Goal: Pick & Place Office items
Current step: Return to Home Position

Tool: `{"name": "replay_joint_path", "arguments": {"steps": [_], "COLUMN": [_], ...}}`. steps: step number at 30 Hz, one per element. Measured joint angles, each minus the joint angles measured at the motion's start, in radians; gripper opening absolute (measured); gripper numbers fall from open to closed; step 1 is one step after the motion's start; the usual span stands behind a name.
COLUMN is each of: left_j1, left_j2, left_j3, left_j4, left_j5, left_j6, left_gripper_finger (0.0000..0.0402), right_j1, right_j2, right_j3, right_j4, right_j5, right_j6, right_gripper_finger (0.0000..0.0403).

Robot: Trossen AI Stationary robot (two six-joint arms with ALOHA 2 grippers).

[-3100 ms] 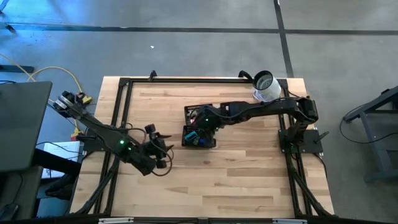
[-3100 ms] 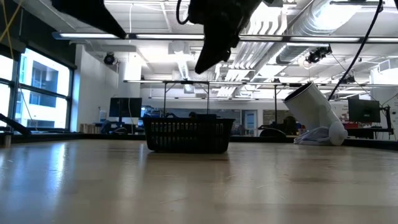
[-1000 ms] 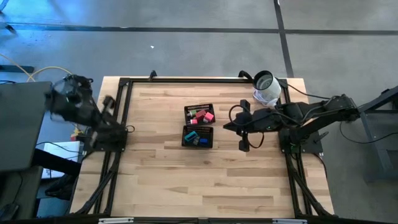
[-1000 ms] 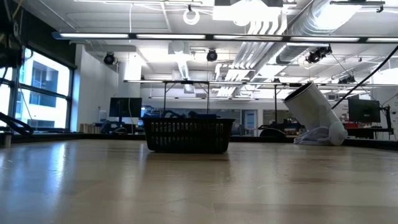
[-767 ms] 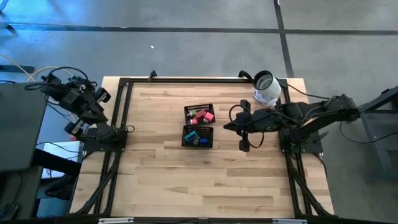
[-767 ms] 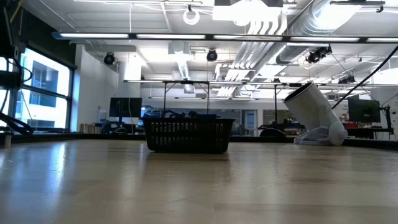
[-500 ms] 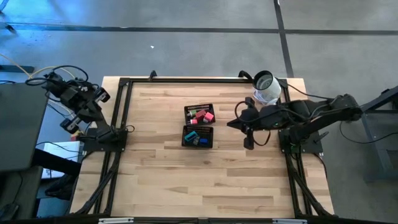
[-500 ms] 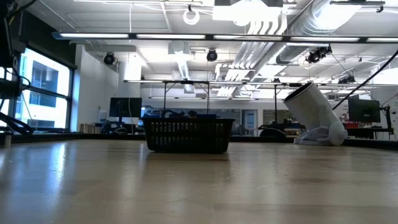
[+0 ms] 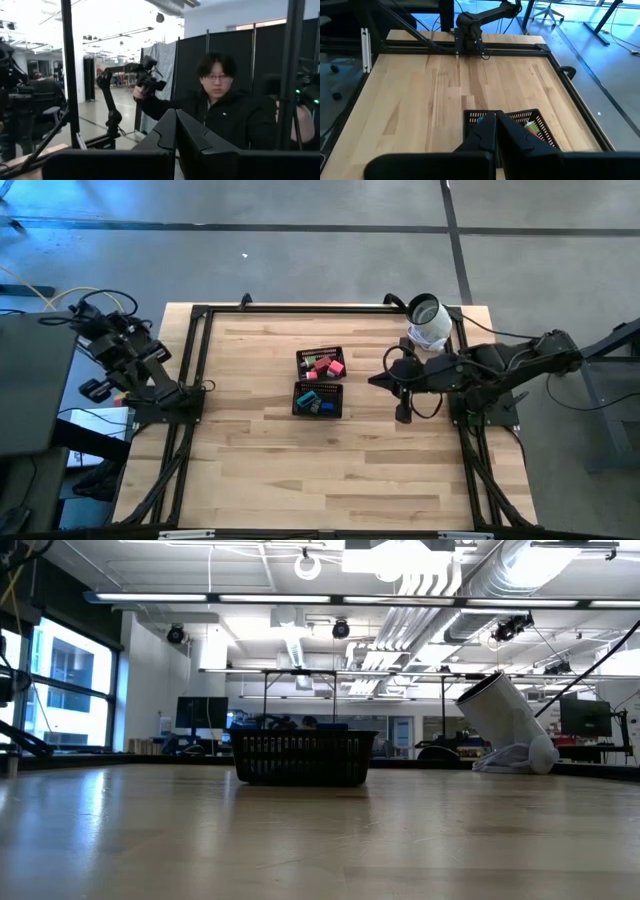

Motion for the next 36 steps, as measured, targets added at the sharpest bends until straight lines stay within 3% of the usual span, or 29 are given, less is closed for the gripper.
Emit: {"name": "replay_joint_path", "arguments": {"steps": [10, 25, 36], "left_j1": [0.163, 0.570, 0.868], "left_j2": [-0.001, -0.002, -0.002], "left_j3": [-0.006, -0.011, -0.011], "left_j4": [-0.029, -0.068, -0.079], "left_j5": [0.043, 0.235, 0.442], "left_j6": [-0.071, -0.146, -0.161], "left_gripper_finger": [0.0001, 0.0001, 0.0001], "right_j1": [0.026, 0.033, 0.033], "right_j2": [0.000, -0.008, -0.008], "right_j3": [0.000, 0.000, 0.000], "right_j4": [0.030, 0.029, 0.024], "right_j5": [0.030, 0.046, 0.046], "right_j6": [-0.001, -0.012, -0.015], "right_gripper_finger": [0.0002, 0.0002, 0.0002]}}
